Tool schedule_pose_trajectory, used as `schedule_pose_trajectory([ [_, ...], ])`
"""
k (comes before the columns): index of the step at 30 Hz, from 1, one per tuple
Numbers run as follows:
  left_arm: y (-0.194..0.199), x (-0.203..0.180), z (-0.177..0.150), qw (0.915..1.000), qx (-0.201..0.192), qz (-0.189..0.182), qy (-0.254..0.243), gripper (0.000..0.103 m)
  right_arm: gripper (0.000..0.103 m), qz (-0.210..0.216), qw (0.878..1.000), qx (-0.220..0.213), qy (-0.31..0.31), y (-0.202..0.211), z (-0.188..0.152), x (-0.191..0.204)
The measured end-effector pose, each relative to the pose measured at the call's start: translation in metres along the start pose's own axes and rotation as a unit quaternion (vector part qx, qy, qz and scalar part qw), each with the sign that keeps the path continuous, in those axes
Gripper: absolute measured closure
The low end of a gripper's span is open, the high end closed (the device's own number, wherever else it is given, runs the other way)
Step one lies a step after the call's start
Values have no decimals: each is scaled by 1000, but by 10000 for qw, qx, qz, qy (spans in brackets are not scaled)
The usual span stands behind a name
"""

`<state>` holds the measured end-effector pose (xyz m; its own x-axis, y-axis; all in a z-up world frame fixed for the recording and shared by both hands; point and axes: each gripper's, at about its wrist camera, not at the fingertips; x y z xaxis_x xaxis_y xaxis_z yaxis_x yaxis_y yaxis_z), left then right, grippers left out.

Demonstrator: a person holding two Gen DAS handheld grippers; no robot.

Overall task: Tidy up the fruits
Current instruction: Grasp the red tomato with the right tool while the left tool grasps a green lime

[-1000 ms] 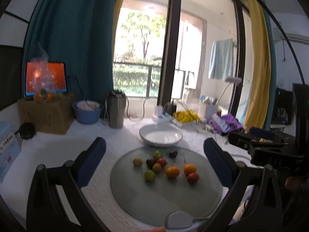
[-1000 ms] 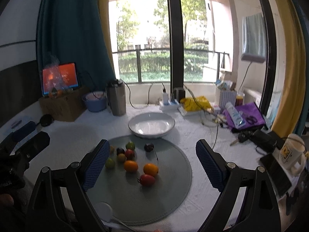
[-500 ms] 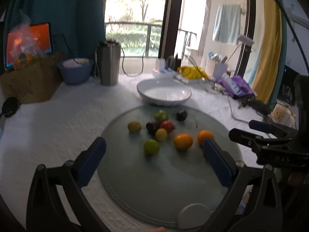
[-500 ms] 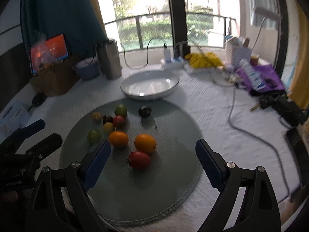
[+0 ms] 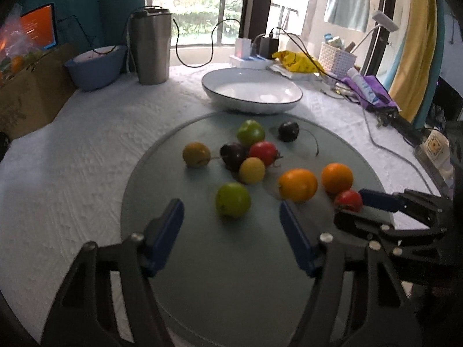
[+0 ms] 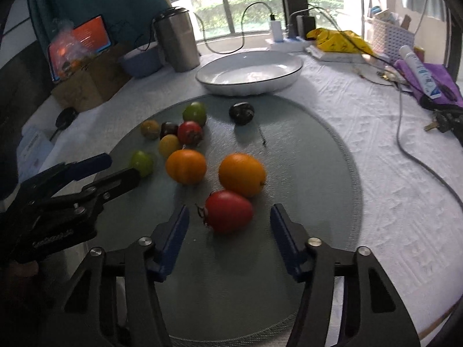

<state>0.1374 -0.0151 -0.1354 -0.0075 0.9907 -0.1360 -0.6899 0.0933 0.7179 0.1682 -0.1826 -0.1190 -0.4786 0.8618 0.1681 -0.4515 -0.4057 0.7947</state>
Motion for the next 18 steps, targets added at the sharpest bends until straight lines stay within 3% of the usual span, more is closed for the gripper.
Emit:
schedule_pose_trajectory([
  [4,-11,-1,2,9998,207,9,-11,50,58,4,10000,-23,56,0,0,-1],
  [6,-17,-2,3,9995,300,-17,1,55,67,1,10000,-24,92,-1,1,-2],
  [14,-23,-3,5,9994,350,-27,25,74,67,100,9998,-48,145,2,1,-5],
  [18,-22,1,7,9991,372,-99,170,75,67,130,9995,-191,217,12,9,-4],
])
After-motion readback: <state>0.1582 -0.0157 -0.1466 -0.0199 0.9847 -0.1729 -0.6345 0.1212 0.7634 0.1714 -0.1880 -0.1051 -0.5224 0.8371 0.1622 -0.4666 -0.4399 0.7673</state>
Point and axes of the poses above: each gripper's, at about its wrist camera, not at the fingertips, and y roughly against the way its jaws point, x to its left, z to its top, and after that the axes turned 2 degrees about y, right-handed
